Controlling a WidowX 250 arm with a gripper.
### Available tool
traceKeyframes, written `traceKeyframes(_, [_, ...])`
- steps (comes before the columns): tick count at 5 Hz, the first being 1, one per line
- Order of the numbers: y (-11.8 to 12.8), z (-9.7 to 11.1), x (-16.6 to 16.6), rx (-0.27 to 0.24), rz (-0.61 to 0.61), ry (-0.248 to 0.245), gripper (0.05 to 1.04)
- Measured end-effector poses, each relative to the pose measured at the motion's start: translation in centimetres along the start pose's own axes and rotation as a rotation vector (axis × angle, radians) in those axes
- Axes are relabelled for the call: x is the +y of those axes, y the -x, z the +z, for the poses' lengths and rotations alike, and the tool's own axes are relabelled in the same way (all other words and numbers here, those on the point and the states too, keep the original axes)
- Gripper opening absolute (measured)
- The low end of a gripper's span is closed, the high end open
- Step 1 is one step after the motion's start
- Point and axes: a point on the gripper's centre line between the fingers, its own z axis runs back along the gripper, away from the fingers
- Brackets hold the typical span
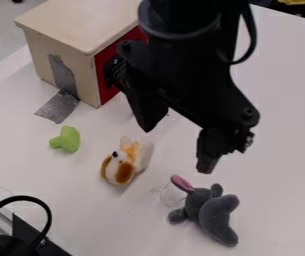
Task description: Open the drawer
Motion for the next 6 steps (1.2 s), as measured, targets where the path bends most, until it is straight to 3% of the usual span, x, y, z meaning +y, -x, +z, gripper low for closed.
traceKeyframes(1, [0.3,-0.3,0.0,0.015,0.0,-0.001,0.999])
traceKeyframes(4, [-4.5,-2.2,9.5,0.035,0.176,-0.043,0.999])
traceKeyframes(6, [-7.0,-6.0,13.1,0.066,0.173,-0.023,0.999])
